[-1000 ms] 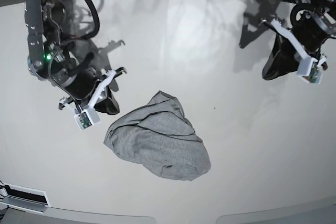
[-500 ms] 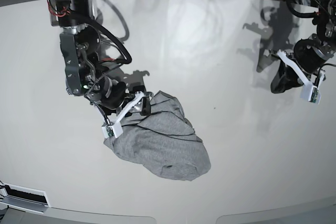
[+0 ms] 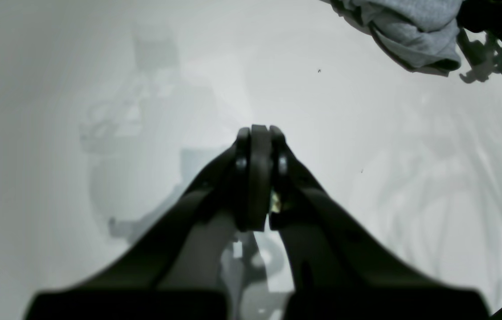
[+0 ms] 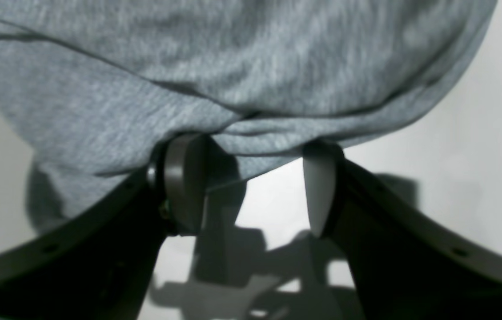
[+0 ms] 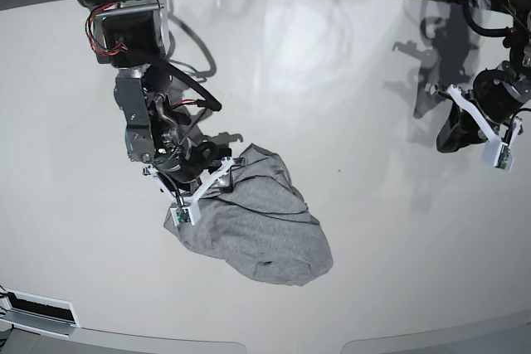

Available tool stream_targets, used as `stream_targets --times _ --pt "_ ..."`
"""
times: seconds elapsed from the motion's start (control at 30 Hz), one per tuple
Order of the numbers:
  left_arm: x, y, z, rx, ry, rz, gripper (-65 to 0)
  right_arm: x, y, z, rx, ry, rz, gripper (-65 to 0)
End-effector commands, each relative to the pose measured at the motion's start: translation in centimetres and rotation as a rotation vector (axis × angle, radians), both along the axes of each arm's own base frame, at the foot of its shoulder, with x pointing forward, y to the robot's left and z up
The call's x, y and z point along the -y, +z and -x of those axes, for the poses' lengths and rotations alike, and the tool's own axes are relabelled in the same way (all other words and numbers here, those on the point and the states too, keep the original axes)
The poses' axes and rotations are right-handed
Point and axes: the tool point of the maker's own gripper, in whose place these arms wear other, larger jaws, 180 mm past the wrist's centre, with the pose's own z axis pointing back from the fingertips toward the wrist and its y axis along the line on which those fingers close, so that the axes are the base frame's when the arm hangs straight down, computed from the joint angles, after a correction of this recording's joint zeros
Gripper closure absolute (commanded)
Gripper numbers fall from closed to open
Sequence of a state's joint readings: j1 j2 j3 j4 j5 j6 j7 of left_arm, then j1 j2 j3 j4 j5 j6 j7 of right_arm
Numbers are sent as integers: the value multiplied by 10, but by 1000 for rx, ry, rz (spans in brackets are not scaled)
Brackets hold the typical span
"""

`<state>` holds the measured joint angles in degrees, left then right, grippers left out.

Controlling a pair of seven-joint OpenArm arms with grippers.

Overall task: Layout the t-shirt on the table in an organized manner, then fold the t-shirt properly
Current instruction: 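Move the right gripper down onto the crumpled grey t-shirt and grasp it, then drag the grasped t-shirt edge away from the pile with the right gripper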

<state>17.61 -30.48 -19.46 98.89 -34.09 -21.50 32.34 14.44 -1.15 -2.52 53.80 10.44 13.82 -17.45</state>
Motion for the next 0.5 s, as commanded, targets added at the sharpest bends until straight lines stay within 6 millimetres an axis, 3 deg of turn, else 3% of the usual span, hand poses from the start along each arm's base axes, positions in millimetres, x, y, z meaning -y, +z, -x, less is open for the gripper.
stream_targets --times 0.0,0.1,0.13,0.27,0.47 --pt "-1 14 -7 47 -9 6 0 -3 18 -16 66 10 -9 -288" --pt "-1 14 -7 47 -9 5 0 -9 23 -17 89 39 -28 -42" --pt "-1 14 -7 47 -9 6 0 -11 27 -19 112 45 -37 0" --pt "-2 13 -6 40 -12 -2 0 -16 52 -31 185 85 -49 0" --pt "-8 11 -3 9 -22 -36 0 -23 138 -36 366 173 -12 0"
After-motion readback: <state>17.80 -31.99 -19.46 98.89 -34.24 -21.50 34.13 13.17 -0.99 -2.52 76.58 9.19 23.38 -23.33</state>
